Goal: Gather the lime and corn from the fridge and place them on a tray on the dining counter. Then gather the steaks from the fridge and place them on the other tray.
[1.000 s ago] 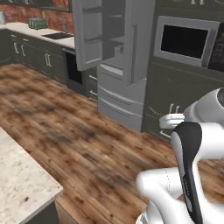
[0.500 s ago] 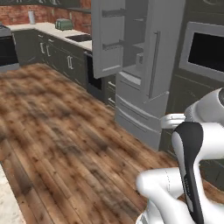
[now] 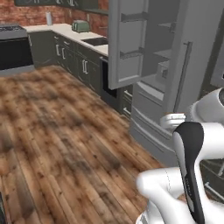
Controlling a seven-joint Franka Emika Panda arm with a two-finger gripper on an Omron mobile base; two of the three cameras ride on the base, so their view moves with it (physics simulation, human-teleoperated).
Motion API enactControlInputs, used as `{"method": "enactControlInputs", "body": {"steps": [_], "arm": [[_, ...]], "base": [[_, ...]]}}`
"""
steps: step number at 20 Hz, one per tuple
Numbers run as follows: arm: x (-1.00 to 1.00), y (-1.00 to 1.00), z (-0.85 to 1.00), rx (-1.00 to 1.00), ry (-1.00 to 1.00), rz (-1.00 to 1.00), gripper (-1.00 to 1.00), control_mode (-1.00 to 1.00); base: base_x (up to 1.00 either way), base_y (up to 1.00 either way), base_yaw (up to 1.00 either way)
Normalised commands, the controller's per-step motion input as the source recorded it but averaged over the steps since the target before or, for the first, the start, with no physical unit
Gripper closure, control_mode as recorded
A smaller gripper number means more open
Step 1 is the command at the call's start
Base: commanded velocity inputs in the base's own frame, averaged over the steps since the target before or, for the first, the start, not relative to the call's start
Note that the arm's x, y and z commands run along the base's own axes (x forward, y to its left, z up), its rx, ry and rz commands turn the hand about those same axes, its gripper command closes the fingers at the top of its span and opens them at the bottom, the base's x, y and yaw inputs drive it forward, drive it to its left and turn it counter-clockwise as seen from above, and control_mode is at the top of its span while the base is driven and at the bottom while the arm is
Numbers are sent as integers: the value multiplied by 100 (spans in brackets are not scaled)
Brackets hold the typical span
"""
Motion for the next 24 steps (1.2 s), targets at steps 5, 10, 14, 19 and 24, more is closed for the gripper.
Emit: {"method": "enactControlInputs", "body": {"steps": [5,10,14,19,24], "arm": [[0,0,0,0,0,0,-100,100],[0,0,0,0,0,0,-100,100],[0,0,0,0,0,0,-100,100],[0,0,0,0,0,0,-100,100],[0,0,0,0,0,0,-100,100]], "base": [[100,3,-2],[100,5,-14],[100,2,-19],[88,-3,-23],[50,-1,-36]]}}
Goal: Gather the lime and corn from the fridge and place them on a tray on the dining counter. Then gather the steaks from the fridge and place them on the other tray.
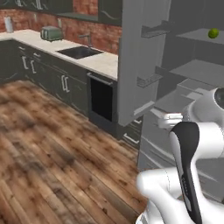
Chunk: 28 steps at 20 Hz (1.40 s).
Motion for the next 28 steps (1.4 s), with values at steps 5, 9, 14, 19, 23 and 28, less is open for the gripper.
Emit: {"method": "enactControlInputs", "body": {"steps": [5,9,14,19,23,28], "arm": [[0,0,0,0,0,0,-100,100],[0,0,0,0,0,0,-100,100],[0,0,0,0,0,0,-100,100],[0,0,0,0,0,0,-100,100],[0,0,0,0,0,0,-100,100],[0,0,0,0,0,0,-100,100]], "base": [[20,1,-45],[33,7,-52],[54,23,-51],[86,47,-39],[70,30,-44],[41,6,-38]]}}
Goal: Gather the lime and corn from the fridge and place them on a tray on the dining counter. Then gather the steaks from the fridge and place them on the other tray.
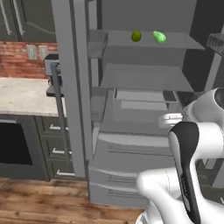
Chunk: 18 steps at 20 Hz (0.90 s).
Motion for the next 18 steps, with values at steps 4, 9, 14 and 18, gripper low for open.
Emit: {"method": "enactControlInputs", "body": {"steps": [4,9,14,18], "arm": [[0,0,0,0,0,0,-100,100],[0,0,0,0,0,0,-100,100],[0,0,0,0,0,0,-100,100],[0,0,0,0,0,0,-100,100]], "base": [[50,1,-36],[64,13,-33],[45,21,-25],[23,50,-22]]}}
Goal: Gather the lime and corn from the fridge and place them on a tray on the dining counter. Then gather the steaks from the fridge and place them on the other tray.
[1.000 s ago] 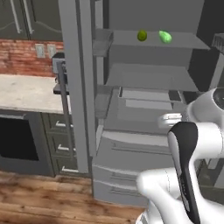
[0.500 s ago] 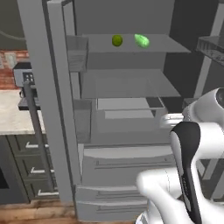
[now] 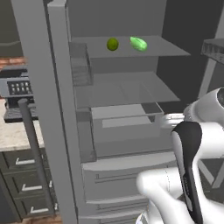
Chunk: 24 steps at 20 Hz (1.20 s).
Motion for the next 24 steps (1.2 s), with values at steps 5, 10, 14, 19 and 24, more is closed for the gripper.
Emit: {"method": "enactControlInputs", "body": {"steps": [5,10,14,19,24], "arm": [[0,0,0,0,0,0,-100,100],[0,0,0,0,0,0,-100,100],[0,0,0,0,0,0,-100,100],[0,0,0,0,0,0,-100,100],[0,0,0,0,0,0,-100,100]], "base": [[40,28,-18],[48,0,-13],[48,29,-7],[55,21,0],[90,4,0]]}}
